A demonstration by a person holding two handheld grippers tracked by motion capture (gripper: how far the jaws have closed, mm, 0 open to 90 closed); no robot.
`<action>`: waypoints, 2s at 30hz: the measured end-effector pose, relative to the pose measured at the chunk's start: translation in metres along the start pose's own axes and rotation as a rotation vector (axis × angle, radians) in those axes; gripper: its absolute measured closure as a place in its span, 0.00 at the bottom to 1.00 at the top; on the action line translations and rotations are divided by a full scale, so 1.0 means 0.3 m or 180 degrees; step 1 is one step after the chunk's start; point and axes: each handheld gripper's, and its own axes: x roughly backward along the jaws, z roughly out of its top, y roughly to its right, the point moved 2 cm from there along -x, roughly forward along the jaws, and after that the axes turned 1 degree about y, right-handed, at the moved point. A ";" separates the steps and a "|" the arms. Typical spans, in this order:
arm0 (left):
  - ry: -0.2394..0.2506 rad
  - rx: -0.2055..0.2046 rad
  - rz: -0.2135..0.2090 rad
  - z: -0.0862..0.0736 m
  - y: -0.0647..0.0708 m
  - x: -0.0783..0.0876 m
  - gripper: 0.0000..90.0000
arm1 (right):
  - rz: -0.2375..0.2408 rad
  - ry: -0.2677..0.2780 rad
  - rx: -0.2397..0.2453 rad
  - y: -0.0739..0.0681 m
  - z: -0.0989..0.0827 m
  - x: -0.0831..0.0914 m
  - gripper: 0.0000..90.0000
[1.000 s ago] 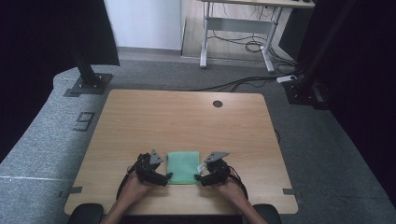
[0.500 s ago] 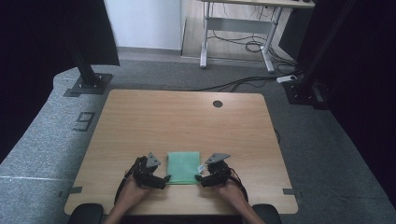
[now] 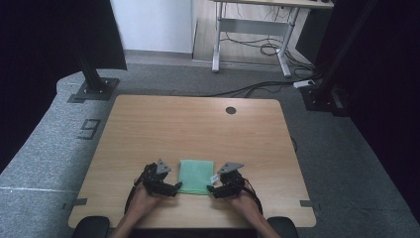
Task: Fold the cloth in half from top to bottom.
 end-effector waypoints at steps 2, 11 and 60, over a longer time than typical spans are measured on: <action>0.0012 0.0021 0.0000 0.003 -0.004 -0.006 0.01 | -0.0024 0.0002 0.0001 0.006 0.003 -0.002 0.23; 0.0033 0.0033 0.0032 0.034 -0.030 -0.037 0.00 | -0.0111 -0.0003 -0.0039 0.049 0.023 -0.019 0.23; -0.0017 0.0180 -0.0115 0.201 -0.164 -0.205 0.00 | -0.0387 -0.0007 -0.0368 0.264 0.101 -0.090 0.25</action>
